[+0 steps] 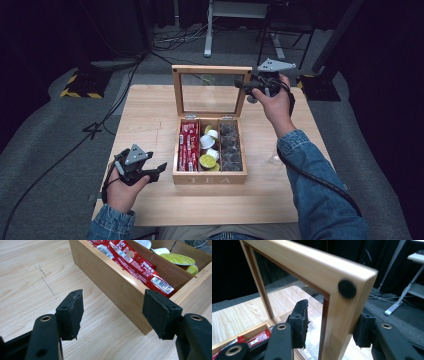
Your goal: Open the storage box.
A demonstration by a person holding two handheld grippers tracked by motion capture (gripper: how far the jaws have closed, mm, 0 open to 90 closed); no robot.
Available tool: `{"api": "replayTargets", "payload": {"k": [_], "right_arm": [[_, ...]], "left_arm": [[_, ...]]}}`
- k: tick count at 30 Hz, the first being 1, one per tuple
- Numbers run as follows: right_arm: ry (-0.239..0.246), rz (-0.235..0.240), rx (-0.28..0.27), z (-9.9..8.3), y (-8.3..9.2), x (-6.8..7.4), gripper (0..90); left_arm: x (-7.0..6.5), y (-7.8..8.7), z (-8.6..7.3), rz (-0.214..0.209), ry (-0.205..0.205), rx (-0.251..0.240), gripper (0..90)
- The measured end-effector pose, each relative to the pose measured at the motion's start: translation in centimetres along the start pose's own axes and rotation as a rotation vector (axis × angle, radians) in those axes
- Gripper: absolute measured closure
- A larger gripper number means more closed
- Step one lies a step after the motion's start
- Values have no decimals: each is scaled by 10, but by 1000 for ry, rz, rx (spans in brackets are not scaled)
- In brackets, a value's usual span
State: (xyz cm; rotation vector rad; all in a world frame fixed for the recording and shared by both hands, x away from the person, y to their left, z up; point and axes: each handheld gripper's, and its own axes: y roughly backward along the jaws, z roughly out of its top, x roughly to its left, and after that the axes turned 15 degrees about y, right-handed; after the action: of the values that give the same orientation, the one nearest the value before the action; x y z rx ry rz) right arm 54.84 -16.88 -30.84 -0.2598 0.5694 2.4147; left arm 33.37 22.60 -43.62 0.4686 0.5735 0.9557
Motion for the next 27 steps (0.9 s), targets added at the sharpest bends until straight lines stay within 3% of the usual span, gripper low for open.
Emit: {"api": "replayTargets", "payload": {"k": [6, 17, 27], "right_arm": [[-35, 2, 23, -10, -12, -2, 502], [-56, -8, 57, -25, -30, -2, 415], [-37, -29, 102, -31, -38, 4, 358]], "left_arm": [[1, 0, 0, 2, -1, 0, 338], [3, 1, -3, 2, 14, 21, 331], [4, -2, -3, 0, 18, 31, 315]]}}
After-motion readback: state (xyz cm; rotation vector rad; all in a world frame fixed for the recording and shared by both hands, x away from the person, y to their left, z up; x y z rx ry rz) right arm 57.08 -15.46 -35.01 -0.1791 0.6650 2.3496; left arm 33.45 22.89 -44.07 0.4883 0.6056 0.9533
